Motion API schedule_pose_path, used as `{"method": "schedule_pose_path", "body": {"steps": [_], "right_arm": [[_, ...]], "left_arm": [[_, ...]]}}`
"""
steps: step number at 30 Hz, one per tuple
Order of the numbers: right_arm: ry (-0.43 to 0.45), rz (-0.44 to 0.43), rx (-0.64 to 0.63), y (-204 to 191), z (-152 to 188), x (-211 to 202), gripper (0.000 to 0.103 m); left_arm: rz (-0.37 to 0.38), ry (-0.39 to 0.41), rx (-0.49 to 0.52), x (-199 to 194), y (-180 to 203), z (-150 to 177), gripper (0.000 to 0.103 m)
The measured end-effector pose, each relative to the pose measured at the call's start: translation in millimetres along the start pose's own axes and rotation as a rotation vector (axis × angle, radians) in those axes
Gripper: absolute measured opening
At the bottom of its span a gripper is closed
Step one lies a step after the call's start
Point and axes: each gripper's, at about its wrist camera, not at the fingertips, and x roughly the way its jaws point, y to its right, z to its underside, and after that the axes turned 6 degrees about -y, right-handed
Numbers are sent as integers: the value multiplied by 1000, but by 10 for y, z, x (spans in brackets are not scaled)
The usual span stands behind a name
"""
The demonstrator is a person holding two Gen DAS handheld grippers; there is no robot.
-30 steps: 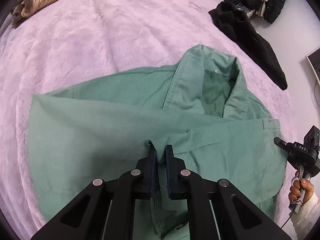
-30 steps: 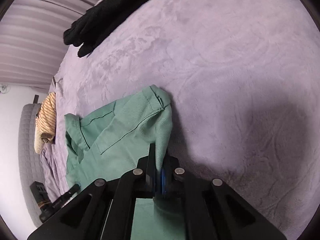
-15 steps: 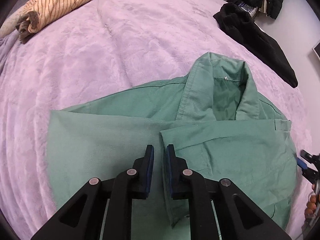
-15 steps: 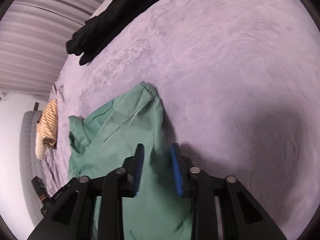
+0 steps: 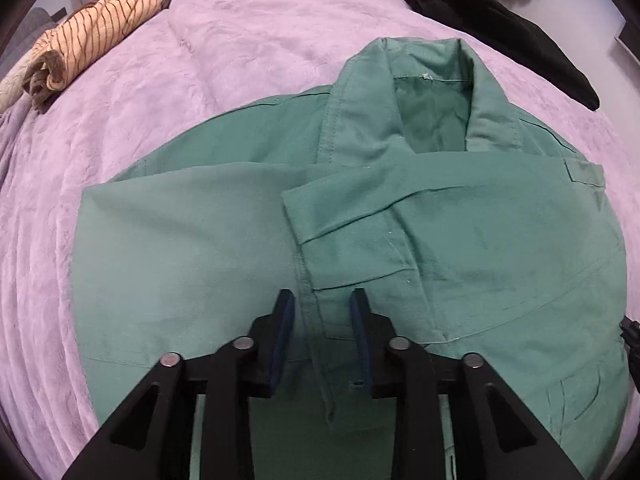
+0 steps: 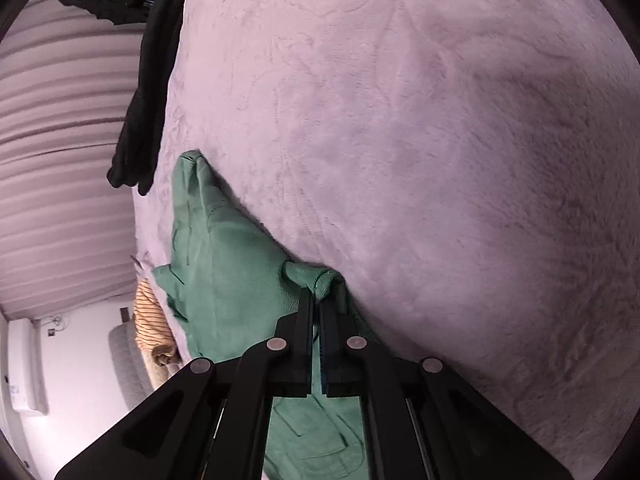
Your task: Fold large clothes
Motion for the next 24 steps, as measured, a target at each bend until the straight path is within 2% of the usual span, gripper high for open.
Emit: {"method": "schedule_pose_path", "body": {"steps": [1, 5, 8, 11, 15, 17, 18, 19, 22, 24], "right_arm": [[-2, 4, -6, 19, 11, -7, 2], [-1, 60, -57, -69, 93, -161, 3], [6, 132, -196, -296, 202, -313, 4], [2, 172, -368, -638, 309, -309, 4], [-31, 244, -509, -936, 357, -4, 4], [-44, 321, -539, -953, 316, 214, 4], [-59, 377, -539, -897, 292, 319, 4], [-74, 404, -533, -840, 256, 396, 0], [-91, 374, -534, -702, 185, 400, 0], [-74, 405, -541, -702, 195, 309, 0]], "left_arm": [[-12, -7, -14, -33, -39, -7, 50], [-8, -14, -86, -285, -311, 49, 51], [47, 20, -109, -554, -422, 161, 51], [103, 37, -65, -692, -335, 279, 51], [92, -22, -20, -402, -109, 283, 51], [74, -63, -36, -139, -85, 308, 52], [89, -48, -45, -109, -103, 333, 52], [103, -34, -49, -118, -124, 349, 52], [80, -42, -37, -195, -164, 369, 52], [38, -50, -33, -232, -220, 392, 52]]}}
